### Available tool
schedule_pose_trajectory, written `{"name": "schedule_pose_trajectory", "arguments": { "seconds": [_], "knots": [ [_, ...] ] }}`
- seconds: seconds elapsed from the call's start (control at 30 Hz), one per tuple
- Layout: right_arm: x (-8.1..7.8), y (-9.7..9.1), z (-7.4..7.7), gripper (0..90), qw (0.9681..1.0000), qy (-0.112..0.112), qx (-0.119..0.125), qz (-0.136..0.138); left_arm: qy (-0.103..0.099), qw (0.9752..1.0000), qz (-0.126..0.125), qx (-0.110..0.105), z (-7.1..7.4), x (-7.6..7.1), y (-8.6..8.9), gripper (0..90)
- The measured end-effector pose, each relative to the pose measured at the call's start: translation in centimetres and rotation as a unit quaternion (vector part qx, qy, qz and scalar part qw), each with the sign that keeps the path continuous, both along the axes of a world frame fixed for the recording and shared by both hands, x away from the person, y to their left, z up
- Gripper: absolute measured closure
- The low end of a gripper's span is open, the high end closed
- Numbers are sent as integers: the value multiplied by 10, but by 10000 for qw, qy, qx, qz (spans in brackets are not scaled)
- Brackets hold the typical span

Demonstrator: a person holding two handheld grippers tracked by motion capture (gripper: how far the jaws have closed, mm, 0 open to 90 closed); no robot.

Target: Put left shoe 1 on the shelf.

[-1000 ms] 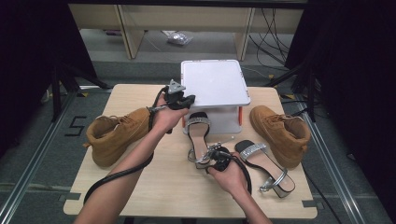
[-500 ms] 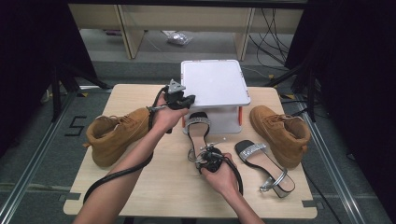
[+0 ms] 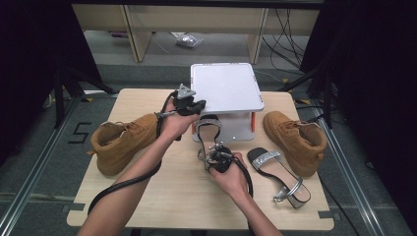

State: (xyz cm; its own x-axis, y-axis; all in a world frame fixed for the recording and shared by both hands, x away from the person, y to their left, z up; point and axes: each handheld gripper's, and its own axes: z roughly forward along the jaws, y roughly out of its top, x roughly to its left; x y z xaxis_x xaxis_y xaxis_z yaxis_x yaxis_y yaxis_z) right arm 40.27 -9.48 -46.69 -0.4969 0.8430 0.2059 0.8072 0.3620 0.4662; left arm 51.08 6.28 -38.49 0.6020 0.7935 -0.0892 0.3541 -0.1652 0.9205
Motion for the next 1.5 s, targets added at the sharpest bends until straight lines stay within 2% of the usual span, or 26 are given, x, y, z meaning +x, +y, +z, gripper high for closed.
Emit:
{"name": "schedule_pose_trajectory", "arguments": {
  "seconds": [0.03,0.1,0.23,0.33,0.43,0.47,0.53,0.6,0.73,0.9,1.3,1.5],
  "knots": [
    [0,1,0,900,10000,-30,-36,16,3,10000,-5,-3,0,0,0,891],
    [3,2,0,900,9996,-236,-96,114,4,10000,-8,12,0,0,0,891],
    [9,9,2,900,9998,-158,-57,99,7,10000,8,0,0,0,0,891],
    [12,10,2,900,9995,-232,-50,196,3,10000,-1,15,0,0,0,891],
    [14,11,3,900,9996,-261,-8,143,3,10000,-3,-14,0,0,0,891],
    [17,10,3,900,9993,-314,-62,180,2,10000,-5,-11,0,0,0,891],
    [18,12,5,900,9997,-255,-54,14,0,10000,-2,-15,0,0,0,891],
    [22,11,6,900,9990,-419,-132,36,1,10000,-10,-11,0,0,0,891],
    [26,10,7,900,9990,-411,-147,-89,2,10000,-14,-5,0,0,0,891],
    [30,11,6,900,9985,-477,-236,-82,-6,10000,-17,-10,0,0,1,891],
    [41,14,14,900,9952,-878,-414,-90,19,10000,0,-24,0,0,0,890],
    [45,17,17,900,9947,-940,-383,-169,28,10000,0,-12,0,0,0,888]
  ]
}}
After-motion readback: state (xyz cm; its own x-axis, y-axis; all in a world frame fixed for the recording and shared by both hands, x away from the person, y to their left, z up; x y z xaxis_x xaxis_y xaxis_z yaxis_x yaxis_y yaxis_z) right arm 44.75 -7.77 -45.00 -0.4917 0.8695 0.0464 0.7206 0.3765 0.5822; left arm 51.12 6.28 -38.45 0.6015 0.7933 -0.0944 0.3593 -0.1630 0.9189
